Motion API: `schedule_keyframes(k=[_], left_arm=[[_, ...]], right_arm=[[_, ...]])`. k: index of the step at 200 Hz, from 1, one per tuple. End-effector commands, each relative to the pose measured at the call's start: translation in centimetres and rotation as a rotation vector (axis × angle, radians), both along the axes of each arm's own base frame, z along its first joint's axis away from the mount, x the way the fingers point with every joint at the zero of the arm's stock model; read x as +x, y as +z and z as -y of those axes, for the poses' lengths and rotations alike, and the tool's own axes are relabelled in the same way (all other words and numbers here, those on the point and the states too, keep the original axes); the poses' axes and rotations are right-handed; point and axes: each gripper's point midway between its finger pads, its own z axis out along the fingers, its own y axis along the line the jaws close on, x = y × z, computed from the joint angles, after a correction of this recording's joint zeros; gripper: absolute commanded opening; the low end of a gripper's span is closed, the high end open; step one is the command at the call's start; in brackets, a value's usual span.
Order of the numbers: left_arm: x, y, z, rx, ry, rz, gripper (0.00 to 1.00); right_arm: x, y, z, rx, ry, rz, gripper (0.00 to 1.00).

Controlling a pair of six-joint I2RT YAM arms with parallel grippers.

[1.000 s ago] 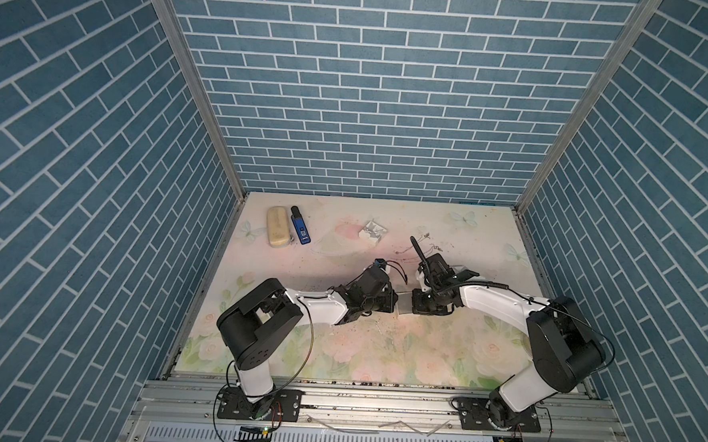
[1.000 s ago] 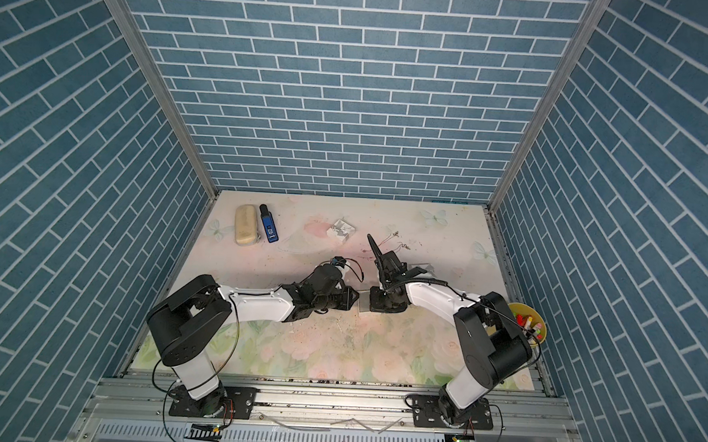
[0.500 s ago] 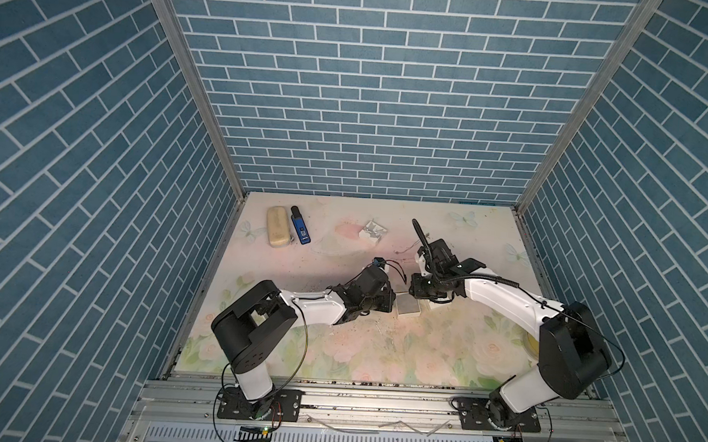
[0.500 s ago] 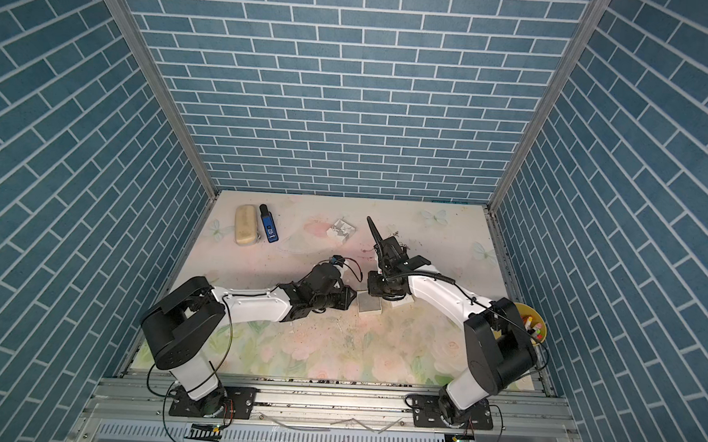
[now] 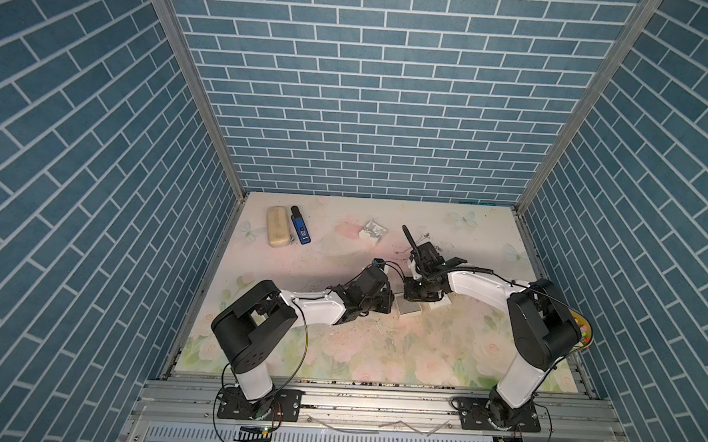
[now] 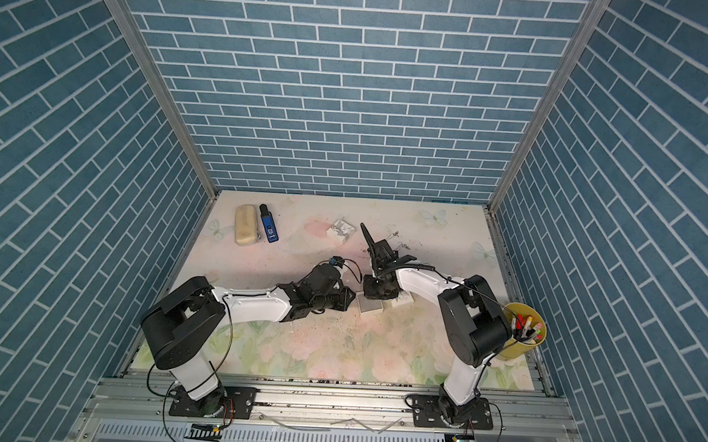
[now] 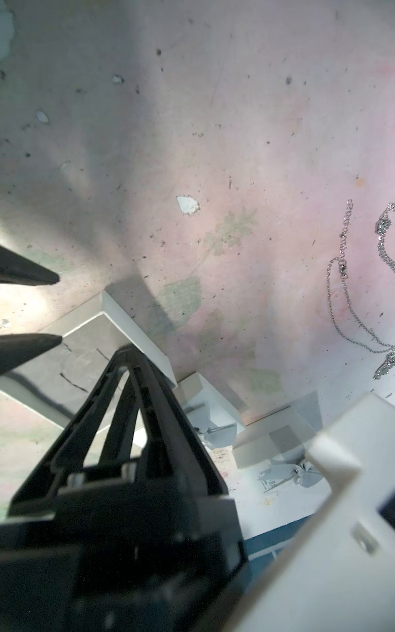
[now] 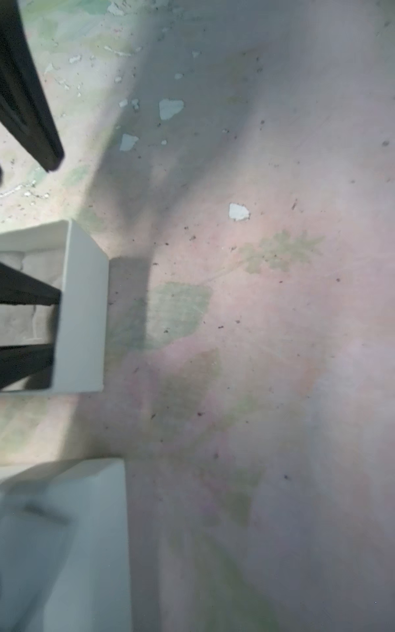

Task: Take the necklace out of the lift-off lid jewelry box
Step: Place the inner lining in the jewelry box.

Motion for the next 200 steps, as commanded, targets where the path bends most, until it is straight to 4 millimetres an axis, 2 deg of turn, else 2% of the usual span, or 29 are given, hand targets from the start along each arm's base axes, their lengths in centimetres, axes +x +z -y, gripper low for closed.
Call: schedule_keyframes(k=[1, 31, 47, 81, 103, 117, 131, 140, 168, 200], left_arm=[[0.0, 0.2, -0.7, 0.013, 0.009, 0.012, 0.27], [-0.1, 0.3, -1.0, 0.016, 0.013, 0.019, 0.27], [0.1, 0.4, -1.2, 0.022, 0.018, 0.02, 0.27], [0.1, 0.7, -1.7, 0.043, 0.025, 0.032, 0.29], [0.1, 0.4, -2.0, 0.061, 0.025, 0.03, 0.33], [-0.1, 0.0, -2.1, 0.069, 0.023, 0.022, 0.35], [-0.3, -0.4, -1.9, 0.071, 0.011, 0.007, 0.36], [-0.5, -0.6, -1.5, 0.069, -0.005, 0.0, 0.37], [-1.3, -0.2, -0.3, 0.133, -0.077, 0.043, 0.37], [-1.7, 1.7, 2.4, 0.176, -0.16, 0.117, 0.39]], right_arm=[[-0.1, -1.0, 0.0, 0.009, 0.004, -0.007, 0.22], [0.1, -0.2, 0.1, 0.013, -0.007, 0.018, 0.22], [0.3, 1.5, 0.2, 0.024, -0.012, 0.053, 0.23], [0.7, 6.3, 1.0, 0.028, 0.0, 0.155, 0.26], [0.6, 7.8, 2.1, 0.031, 0.001, 0.15, 0.34], [0.4, 7.9, 3.3, 0.04, -0.009, 0.116, 0.41], [0.2, 7.1, 5.0, 0.035, -0.018, 0.077, 0.6], [-0.1, 6.3, 6.1, 0.016, -0.012, 0.053, 0.65], [-0.8, 4.7, 8.5, -0.079, 0.033, 0.036, 0.72], [-0.6, 4.0, 9.2, -0.115, 0.054, 0.04, 0.76]])
